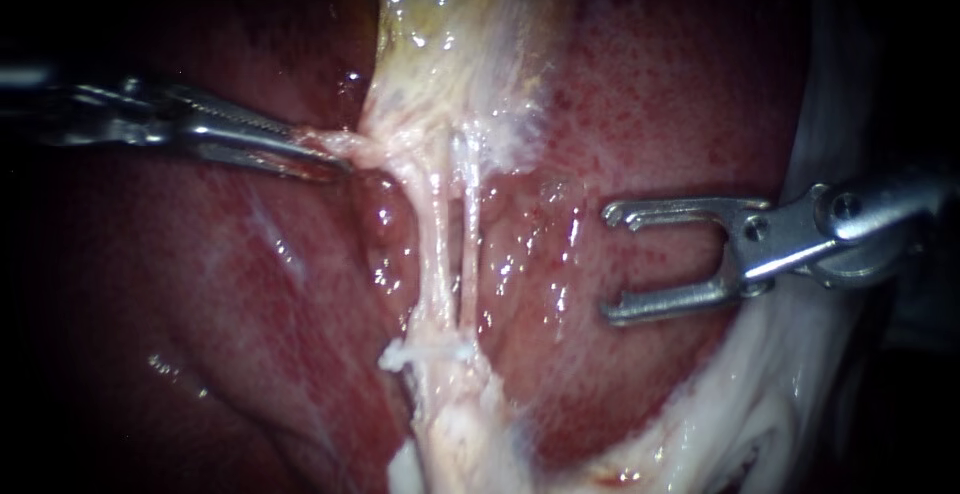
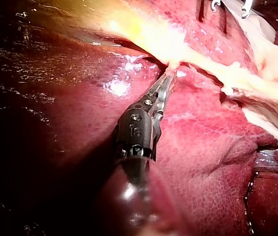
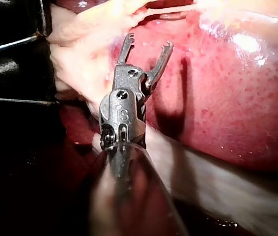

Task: Going back first clip left tube

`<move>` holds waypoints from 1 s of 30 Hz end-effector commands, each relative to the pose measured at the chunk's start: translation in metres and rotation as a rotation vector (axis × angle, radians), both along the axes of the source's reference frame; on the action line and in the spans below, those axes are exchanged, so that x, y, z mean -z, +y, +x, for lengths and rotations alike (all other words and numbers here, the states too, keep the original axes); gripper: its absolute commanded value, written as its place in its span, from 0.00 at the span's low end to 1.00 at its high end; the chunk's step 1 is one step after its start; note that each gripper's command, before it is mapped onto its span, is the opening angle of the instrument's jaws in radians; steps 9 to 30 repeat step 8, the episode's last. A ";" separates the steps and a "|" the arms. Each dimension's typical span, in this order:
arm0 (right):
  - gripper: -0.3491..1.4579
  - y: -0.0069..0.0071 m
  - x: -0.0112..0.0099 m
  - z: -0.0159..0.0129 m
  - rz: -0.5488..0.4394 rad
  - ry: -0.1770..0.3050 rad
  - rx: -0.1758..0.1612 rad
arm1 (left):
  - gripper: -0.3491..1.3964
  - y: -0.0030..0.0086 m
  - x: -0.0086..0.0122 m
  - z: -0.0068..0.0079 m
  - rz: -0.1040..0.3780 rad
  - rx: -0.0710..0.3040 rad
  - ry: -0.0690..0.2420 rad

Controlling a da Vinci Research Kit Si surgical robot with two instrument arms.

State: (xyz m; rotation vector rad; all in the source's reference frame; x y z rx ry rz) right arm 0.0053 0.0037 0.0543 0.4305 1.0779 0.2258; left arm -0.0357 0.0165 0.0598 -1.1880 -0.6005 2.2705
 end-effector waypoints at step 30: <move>0.47 -0.0001 0.0001 0.0001 0.003 0.000 0.007 | 0.00 0.0001 0.0000 0.0003 0.007 -0.006 -0.005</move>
